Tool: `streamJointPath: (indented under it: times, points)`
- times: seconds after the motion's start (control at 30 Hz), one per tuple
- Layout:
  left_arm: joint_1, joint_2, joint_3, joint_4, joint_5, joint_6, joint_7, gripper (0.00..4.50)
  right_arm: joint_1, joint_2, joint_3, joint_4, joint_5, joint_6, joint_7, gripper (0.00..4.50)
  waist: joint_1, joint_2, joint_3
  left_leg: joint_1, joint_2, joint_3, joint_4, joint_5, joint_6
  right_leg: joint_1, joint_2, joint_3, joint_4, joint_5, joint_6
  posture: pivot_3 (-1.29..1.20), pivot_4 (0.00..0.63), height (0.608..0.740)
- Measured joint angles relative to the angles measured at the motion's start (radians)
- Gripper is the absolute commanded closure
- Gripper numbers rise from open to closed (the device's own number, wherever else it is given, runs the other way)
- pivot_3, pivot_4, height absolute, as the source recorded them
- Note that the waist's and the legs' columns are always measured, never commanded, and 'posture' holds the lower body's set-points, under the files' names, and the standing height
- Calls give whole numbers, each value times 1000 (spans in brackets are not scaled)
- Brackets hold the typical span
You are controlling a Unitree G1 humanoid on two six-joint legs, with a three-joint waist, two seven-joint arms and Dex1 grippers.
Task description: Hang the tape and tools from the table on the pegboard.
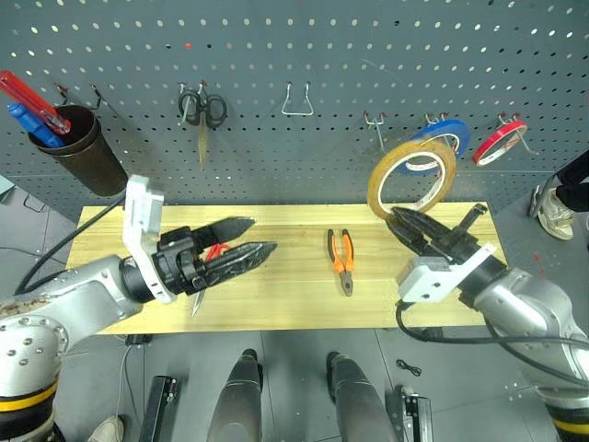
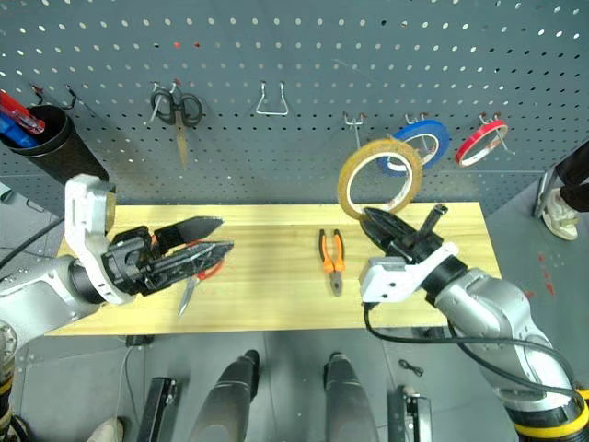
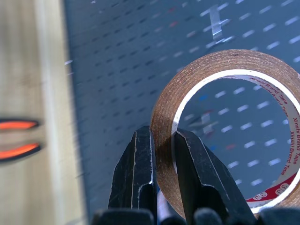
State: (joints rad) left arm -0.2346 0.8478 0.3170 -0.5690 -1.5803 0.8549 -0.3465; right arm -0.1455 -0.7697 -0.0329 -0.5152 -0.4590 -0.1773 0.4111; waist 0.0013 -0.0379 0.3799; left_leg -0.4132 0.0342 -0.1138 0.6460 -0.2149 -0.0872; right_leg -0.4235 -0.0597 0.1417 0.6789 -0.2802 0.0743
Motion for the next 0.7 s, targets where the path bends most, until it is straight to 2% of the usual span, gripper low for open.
streamJointPath:
  times: [0.23,0.7]
  points:
    - [-44,0,-1,35,-28,-3,84,0,-151,38,67,109,3,0,35,4246,-2,0,0,0,0,0,0,0,0,-1,0,0,0,0,0,133,327,740]
    - [-55,-1,-1,33,-27,-7,131,0,-287,69,143,362,10,-13,79,4246,7,0,0,-1,0,0,0,0,0,-1,0,0,1,0,0,162,320,740]
